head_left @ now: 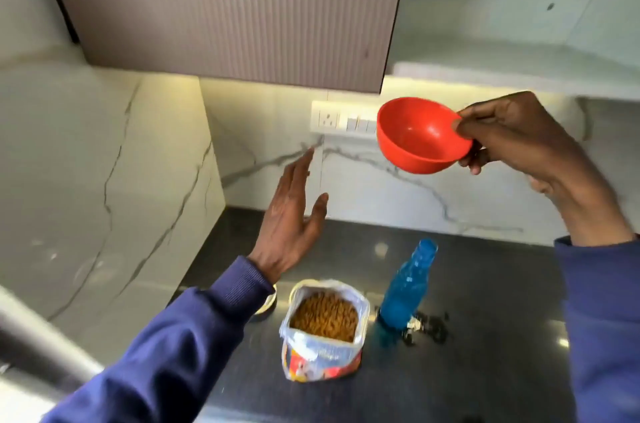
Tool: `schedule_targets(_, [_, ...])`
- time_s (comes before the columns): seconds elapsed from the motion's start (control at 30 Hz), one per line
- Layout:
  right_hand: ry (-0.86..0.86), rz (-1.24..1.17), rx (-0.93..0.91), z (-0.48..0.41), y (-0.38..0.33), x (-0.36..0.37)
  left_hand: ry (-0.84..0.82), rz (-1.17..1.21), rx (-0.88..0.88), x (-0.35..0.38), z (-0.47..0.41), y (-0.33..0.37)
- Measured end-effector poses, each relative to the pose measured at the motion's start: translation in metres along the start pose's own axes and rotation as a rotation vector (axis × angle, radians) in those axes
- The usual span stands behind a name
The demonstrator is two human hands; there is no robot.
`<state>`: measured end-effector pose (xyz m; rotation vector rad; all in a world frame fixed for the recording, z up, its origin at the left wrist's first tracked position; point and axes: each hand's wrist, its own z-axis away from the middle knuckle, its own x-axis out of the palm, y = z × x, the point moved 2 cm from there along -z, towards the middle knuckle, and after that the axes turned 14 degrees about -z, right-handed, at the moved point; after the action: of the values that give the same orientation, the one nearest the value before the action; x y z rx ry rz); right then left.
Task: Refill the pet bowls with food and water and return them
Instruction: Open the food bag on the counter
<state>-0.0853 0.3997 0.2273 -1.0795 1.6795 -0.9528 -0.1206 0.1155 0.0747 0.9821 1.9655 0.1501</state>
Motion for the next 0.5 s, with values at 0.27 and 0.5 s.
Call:
schedule_targets(0.27, [-0.366,0.437,0.278,0.081,0.171,0.127,-0.412,0.106,-0.561,0.057,0.130,-0.067])
schedule_targets(0.5, [-0.381,0.643,0.189,0.114,0.236,0.182,-0.376,0.196,-0.640,0.069,0.163,-0.070])
